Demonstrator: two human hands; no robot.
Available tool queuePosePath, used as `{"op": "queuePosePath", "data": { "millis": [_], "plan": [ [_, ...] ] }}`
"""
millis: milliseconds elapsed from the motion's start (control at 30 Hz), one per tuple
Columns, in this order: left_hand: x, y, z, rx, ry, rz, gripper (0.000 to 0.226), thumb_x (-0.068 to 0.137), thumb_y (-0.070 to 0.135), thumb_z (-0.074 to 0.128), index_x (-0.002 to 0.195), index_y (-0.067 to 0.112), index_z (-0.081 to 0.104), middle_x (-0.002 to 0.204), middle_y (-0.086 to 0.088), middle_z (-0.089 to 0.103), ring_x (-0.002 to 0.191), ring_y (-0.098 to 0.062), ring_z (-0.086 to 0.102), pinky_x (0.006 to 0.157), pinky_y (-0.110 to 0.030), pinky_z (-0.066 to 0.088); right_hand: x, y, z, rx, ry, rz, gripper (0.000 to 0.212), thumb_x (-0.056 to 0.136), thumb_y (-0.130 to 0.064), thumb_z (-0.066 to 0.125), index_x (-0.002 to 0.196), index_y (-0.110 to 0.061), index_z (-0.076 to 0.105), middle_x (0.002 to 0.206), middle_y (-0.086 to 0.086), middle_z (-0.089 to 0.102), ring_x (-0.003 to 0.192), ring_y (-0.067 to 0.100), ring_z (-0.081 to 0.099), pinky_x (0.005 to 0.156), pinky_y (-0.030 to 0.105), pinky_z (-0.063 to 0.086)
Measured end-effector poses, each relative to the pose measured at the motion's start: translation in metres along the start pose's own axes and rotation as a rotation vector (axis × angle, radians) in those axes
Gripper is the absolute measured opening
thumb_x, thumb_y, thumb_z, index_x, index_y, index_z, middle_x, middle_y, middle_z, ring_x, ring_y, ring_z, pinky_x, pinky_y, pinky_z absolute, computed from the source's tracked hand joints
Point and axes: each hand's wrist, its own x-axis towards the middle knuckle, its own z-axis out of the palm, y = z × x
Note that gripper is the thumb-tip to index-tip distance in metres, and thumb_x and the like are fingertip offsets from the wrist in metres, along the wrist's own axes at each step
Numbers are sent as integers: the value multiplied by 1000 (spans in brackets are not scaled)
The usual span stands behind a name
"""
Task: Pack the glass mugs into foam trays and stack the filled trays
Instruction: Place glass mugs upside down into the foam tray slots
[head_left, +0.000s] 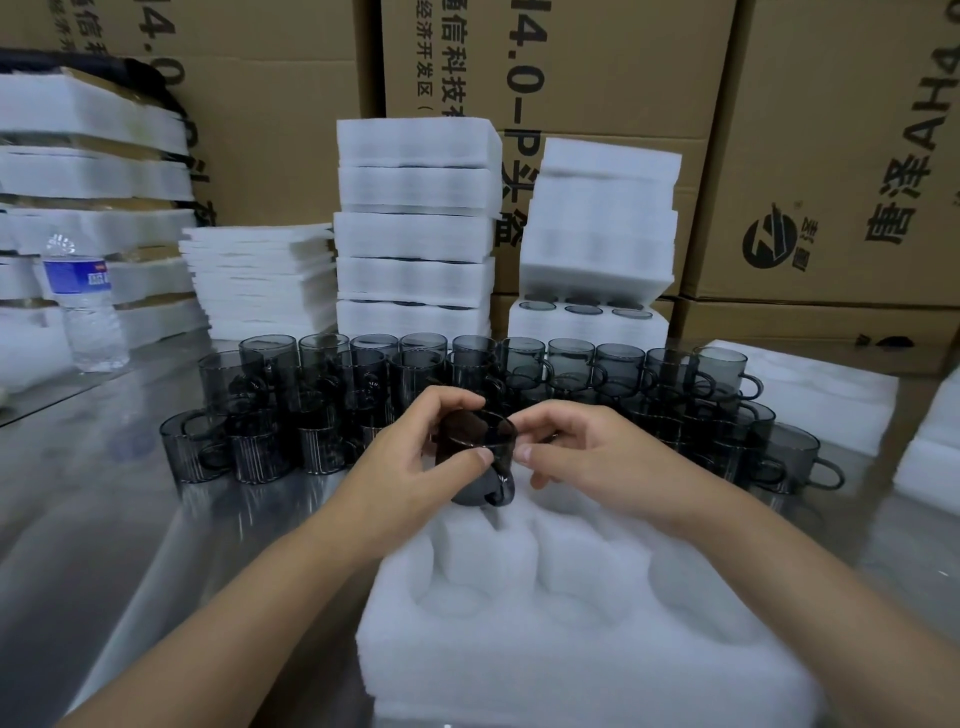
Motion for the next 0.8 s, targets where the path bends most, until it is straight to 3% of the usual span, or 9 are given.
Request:
{"op": "queuePosePath", "data": {
  "millis": [167, 367, 433, 500, 567, 667, 733, 800],
  "plan": [
    [2, -3, 0, -22, -38, -27, 40, 72, 32, 58, 112, 39, 58, 102, 16, 66, 100, 0, 59, 87, -16, 45, 0, 1, 0, -30, 4, 8, 14, 89, -21, 64, 101, -27, 68, 88, -13, 67, 73, 7, 65, 89, 37, 51],
    [2, 2, 2, -83, -21, -58, 37, 76, 45, 52, 111, 35, 62, 112, 11, 68, 109, 3, 58, 94, -13, 41, 0, 0, 1, -31, 17, -13, 14, 91, -25, 62, 97, -36, 67, 85, -18, 65, 70, 4, 66, 83, 28, 51],
    [3, 0, 2, -89, -1, -90, 25, 86, 31, 57, 110, 38, 60, 110, 11, 68, 104, 4, 60, 89, -12, 43, 0, 1, 1, -39, 9, -15, 13, 90, -27, 62, 98, -36, 67, 83, -20, 65, 71, 3, 66, 82, 26, 50],
    [3, -2, 3, -73, -22, -107, 35, 90, 8, 60, 112, 35, 59, 113, 8, 66, 101, 2, 61, 84, -13, 46, 0, 1, 0, -44, -3, -13, 13, 89, -29, 64, 99, -36, 67, 82, -21, 65, 72, 4, 66, 83, 27, 50],
    [3, -2, 3, -22, -46, -111, 39, 88, 1, 59, 115, 29, 60, 115, 6, 65, 100, 4, 61, 81, -10, 46, 0, 2, 0, -59, -14, -8, 14, 87, -28, 66, 98, -36, 67, 84, -18, 66, 74, 5, 66, 84, 29, 51],
    [4, -1, 2, -26, -104, -144, 33, 86, 6, 65, 116, 20, 66, 115, 1, 65, 99, -2, 64, 87, -19, 51, 0, 3, 0, -94, -7, 12, 15, 85, -28, 68, 99, -33, 70, 82, -12, 67, 75, 6, 65, 83, 29, 51],
    [4, 2, 1, 9, -143, -171, 43, 78, 21, 68, 121, 18, 64, 117, 2, 64, 106, -7, 62, 99, -31, 47, 0, 4, 0, -114, -4, 27, 17, 84, -27, 69, 101, -31, 72, 85, -8, 67, 77, 7, 63, 79, 27, 50],
    [5, 4, 0, 42, -175, -191, 47, 79, 23, 67, 125, 17, 62, 120, 4, 63, 112, -8, 59, 105, -35, 42, 0, 4, 1, -158, -2, 16, 19, 84, -26, 69, 103, -28, 73, 91, -11, 64, 77, 2, 60, 74, 22, 48]
  ]
}}
